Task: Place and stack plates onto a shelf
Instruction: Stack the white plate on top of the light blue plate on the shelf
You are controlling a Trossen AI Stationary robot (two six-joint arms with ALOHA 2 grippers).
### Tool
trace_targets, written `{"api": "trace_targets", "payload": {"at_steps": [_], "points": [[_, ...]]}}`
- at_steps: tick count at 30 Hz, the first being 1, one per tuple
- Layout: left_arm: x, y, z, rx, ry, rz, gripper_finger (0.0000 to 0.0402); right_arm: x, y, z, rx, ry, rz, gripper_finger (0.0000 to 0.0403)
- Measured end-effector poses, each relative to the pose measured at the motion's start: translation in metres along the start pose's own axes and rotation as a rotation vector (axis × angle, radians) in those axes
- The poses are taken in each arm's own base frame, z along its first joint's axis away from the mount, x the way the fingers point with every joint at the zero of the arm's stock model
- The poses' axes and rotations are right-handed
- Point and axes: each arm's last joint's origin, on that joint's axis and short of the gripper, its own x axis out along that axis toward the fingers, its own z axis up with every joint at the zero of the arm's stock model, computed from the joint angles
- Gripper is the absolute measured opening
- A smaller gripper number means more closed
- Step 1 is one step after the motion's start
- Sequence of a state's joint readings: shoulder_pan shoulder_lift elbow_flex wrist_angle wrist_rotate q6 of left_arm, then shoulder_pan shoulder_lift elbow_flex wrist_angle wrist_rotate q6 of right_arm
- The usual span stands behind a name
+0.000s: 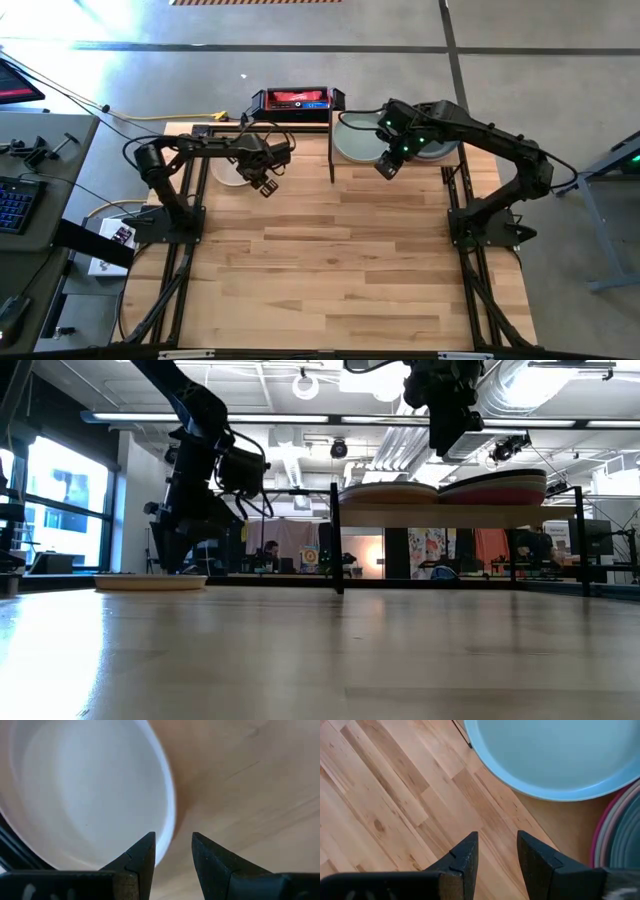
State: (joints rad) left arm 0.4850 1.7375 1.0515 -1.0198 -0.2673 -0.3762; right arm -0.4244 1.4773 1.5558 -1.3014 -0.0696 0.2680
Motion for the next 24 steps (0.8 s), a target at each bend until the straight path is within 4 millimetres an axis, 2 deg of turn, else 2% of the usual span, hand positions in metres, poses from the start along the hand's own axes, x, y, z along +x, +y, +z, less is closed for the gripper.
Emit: {"api": "trace_targets", "payload": {"at_steps": [17, 24], "points": [[0.026, -0.010, 0.006, 0.040, 0.084, 0.041, 0.0115, 0.000, 0.000, 0.000, 0.000, 0.000, 0.000, 0.0114], [0.027, -0.011, 0.007, 0.068, 0.088, 0.040, 0.0102, 0.000, 0.000, 0.000, 0.000, 0.000, 0.001, 0.0114]]}}
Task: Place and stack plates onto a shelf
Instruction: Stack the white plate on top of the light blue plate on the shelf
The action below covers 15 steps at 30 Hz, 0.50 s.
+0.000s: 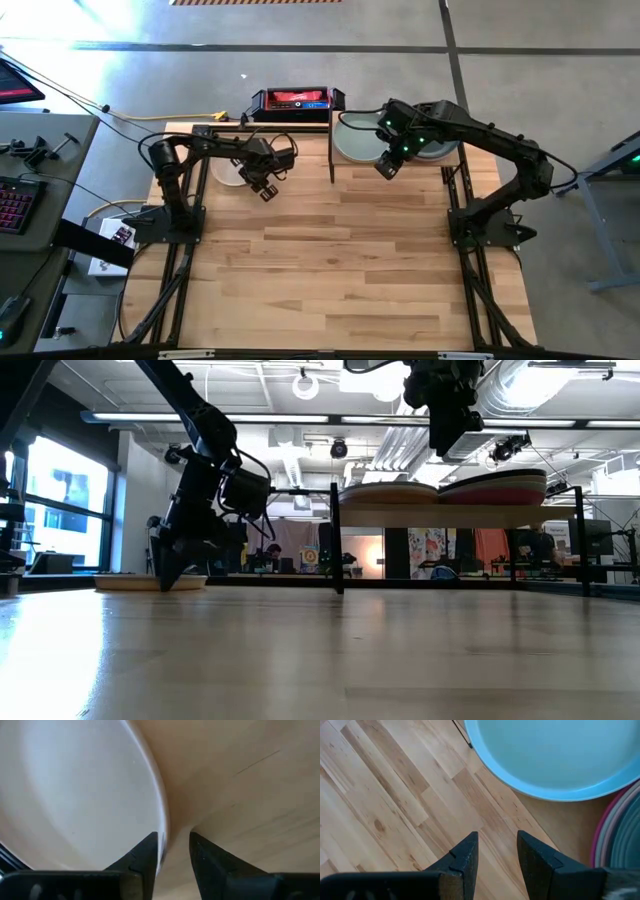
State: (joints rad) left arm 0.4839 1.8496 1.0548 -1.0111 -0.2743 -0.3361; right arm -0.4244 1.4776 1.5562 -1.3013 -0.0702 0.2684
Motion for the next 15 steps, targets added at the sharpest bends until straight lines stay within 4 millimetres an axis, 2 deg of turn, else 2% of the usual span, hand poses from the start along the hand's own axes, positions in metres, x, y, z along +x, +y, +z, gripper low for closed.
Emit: {"api": "trace_targets", "payload": {"at_steps": [8, 15], "points": [[-0.001, -0.002, -0.003, 0.059, 0.009, 0.003, 0.0011, 0.000, 0.000, 0.000, 0.000, 0.000, 0.000, 0.0114], [-0.005, -0.016, -0.013, 0.152, 0.034, 0.027, 0.0004, 0.000, 0.000, 0.000, 0.000, 0.000, 0.000, 0.0114]]}}
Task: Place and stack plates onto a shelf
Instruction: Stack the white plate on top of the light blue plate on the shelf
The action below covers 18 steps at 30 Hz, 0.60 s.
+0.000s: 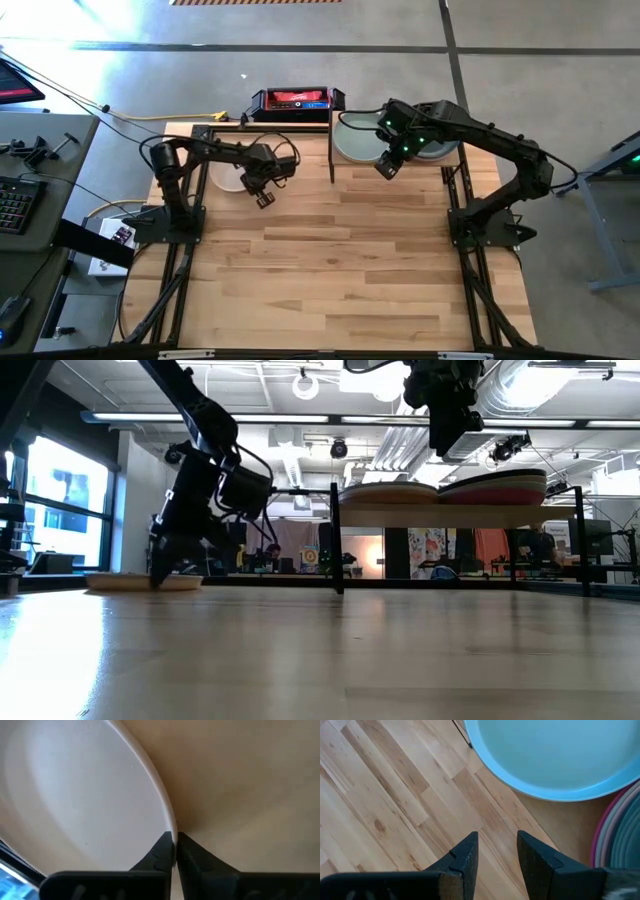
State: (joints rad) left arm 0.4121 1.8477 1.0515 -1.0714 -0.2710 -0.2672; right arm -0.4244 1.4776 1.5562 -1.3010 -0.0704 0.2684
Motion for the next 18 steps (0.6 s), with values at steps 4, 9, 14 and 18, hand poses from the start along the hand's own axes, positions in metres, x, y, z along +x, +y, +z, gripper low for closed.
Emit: {"api": "trace_targets", "payload": {"at_steps": [4, 9, 14, 18], "points": [[-0.009, -0.011, -0.009, 0.055, -0.006, 0.015, 0.0004, 0.000, 0.000, 0.000, 0.000, 0.000, 0.000, 0.0114], [-0.028, -0.024, -0.020, 0.109, -0.079, 0.014, 0.0002, 0.000, 0.000, 0.000, 0.035, 0.000, 0.000, 0.0114], [-0.060, -0.036, -0.030, 0.172, -0.183, 0.018, 0.0002, 0.000, 0.000, 0.000, 0.091, 0.001, 0.000, 0.0114], [-0.092, -0.040, -0.037, 0.212, -0.257, 0.050, 0.0001, 0.000, -0.001, -0.003, 0.100, 0.036, -0.011, 0.0114]]}}
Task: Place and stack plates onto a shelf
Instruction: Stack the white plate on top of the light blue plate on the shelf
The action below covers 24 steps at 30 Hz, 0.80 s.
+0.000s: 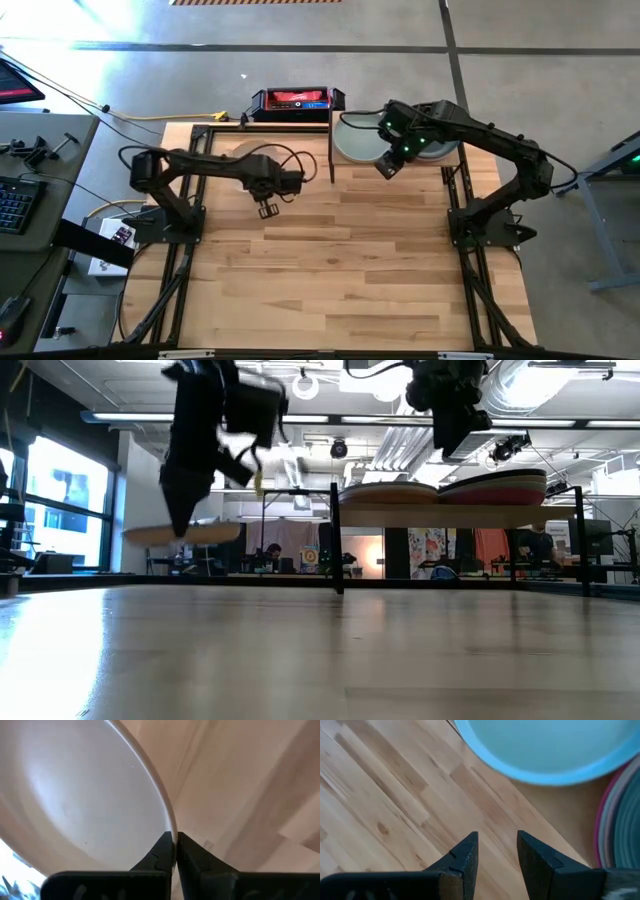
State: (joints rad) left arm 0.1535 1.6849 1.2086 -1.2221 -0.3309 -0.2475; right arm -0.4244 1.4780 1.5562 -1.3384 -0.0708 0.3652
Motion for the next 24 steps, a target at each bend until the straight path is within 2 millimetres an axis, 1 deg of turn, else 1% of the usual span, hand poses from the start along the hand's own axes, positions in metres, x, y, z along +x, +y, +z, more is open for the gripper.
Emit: {"api": "trace_targets", "payload": {"at_steps": [4, 6, 9, 12, 15, 18, 24], "points": [[-0.035, -0.001, 0.005, 0.097, -0.104, 0.006, 0.0001, 0.000, -0.001, -0.004, 0.020, 0.038, -0.015, 0.0114], [-0.052, -0.001, 0.010, 0.131, -0.169, 0.015, 0.0001, -0.002, -0.002, -0.004, 0.022, 0.028, -0.013, 0.0114], [-0.075, 0.001, 0.015, 0.175, -0.258, 0.050, 0.0001, -0.010, -0.002, -0.007, 0.019, -0.018, -0.011, 0.0114], [-0.094, 0.002, 0.019, 0.266, -0.329, 0.074, 0.0001, -0.020, -0.004, -0.010, 0.032, -0.082, -0.017, 0.0114], [-0.109, 0.004, 0.020, 0.357, -0.378, 0.131, 0.0001, -0.032, -0.006, -0.014, 0.068, -0.161, -0.010, 0.0114], [-0.119, 0.003, 0.020, 0.455, -0.410, 0.200, 0.0001, -0.043, -0.006, -0.016, 0.079, -0.241, 0.005, 0.0114], [-0.131, -0.006, 0.021, 0.717, -0.465, 0.276, 0.0001, -0.057, -0.005, -0.016, 0.135, -0.370, 0.073, 0.0114]]}}
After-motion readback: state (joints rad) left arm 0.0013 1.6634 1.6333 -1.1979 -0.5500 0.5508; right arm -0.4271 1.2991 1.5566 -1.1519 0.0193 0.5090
